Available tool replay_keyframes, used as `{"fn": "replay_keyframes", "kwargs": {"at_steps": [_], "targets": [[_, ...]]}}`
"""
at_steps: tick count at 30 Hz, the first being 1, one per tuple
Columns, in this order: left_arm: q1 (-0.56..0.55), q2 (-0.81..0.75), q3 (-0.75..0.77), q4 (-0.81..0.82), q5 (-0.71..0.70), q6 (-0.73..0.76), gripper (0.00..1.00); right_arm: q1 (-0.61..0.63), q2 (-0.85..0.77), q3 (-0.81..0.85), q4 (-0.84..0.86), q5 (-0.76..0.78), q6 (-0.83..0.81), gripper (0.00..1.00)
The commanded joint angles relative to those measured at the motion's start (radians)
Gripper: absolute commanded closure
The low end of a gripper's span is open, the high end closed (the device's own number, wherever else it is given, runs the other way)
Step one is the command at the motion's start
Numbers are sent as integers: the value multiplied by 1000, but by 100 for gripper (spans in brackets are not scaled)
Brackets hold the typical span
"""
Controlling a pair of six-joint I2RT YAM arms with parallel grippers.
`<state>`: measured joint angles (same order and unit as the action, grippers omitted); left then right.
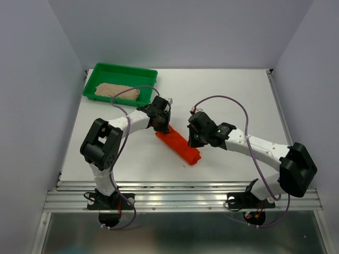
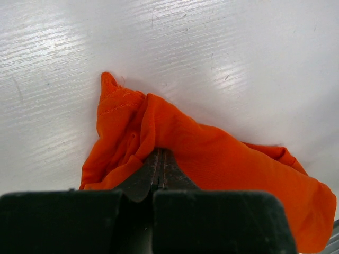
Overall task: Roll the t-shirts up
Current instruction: Roll the T-shirt to the center of the board.
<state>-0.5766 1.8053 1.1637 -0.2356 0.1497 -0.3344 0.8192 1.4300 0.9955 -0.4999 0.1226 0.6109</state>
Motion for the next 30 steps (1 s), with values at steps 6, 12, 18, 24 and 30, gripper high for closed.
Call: {"fn": "replay_keyframes", "kwargs": {"at_steps": [6, 12, 18, 24, 30], "targets": [[-3, 5, 7, -8, -9, 8, 100, 58, 13, -38, -9, 26, 90, 99], [-3, 3, 1, -8, -15, 12, 100, 58, 93, -214, 63, 42, 148, 99], [1, -17, -28, -10, -41, -2, 100, 58, 133, -259, 95, 68, 167, 99], [26, -53, -68, 2, -61, -26, 100, 58, 175, -271, 93, 103, 161, 99], [70, -72, -85, 4, -79, -52, 100, 58, 217, -209, 37, 192, 127, 99]]}}
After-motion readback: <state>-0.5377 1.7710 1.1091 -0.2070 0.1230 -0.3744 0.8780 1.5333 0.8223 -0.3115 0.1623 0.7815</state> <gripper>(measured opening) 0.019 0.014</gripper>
